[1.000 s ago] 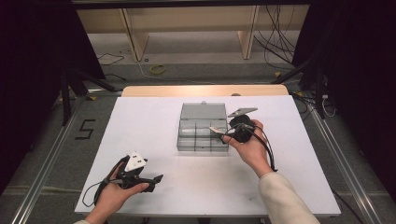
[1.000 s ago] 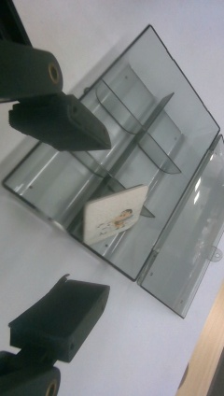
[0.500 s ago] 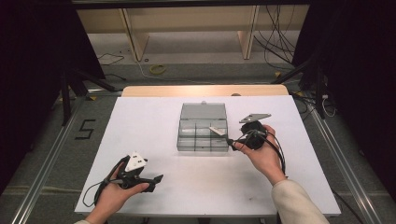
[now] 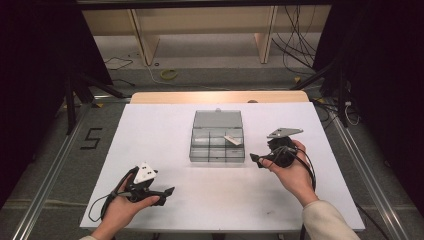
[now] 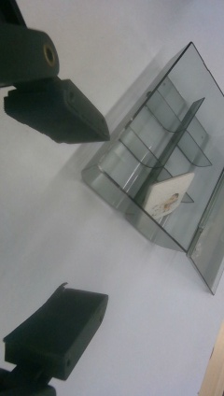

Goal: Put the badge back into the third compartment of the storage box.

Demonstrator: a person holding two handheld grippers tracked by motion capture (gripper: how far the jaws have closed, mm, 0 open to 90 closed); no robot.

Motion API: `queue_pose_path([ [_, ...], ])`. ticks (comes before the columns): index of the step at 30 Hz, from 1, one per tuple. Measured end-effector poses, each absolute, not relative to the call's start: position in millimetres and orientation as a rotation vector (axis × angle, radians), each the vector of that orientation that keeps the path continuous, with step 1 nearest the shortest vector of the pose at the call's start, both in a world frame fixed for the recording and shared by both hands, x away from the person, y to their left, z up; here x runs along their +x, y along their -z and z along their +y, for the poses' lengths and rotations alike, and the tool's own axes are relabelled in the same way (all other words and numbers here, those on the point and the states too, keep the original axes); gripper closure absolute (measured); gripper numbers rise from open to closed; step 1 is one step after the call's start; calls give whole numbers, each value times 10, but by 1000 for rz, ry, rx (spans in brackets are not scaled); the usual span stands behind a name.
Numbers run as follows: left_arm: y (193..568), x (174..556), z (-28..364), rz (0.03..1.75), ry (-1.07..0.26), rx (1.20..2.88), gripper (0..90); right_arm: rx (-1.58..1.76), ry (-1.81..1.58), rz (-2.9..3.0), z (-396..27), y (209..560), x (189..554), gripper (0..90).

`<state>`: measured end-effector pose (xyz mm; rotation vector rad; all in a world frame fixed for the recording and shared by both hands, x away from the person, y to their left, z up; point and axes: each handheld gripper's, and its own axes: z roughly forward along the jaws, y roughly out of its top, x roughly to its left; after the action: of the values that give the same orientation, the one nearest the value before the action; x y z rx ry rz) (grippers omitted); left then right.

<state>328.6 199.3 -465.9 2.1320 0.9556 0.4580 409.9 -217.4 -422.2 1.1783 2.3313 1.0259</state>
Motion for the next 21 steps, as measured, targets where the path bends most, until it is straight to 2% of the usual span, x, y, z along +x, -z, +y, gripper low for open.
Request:
queue_pose_path([
  [21,4664,3287,1998,964,-463,2125,166,1165,-1089,2296,-2448,4349,3828,165],
])
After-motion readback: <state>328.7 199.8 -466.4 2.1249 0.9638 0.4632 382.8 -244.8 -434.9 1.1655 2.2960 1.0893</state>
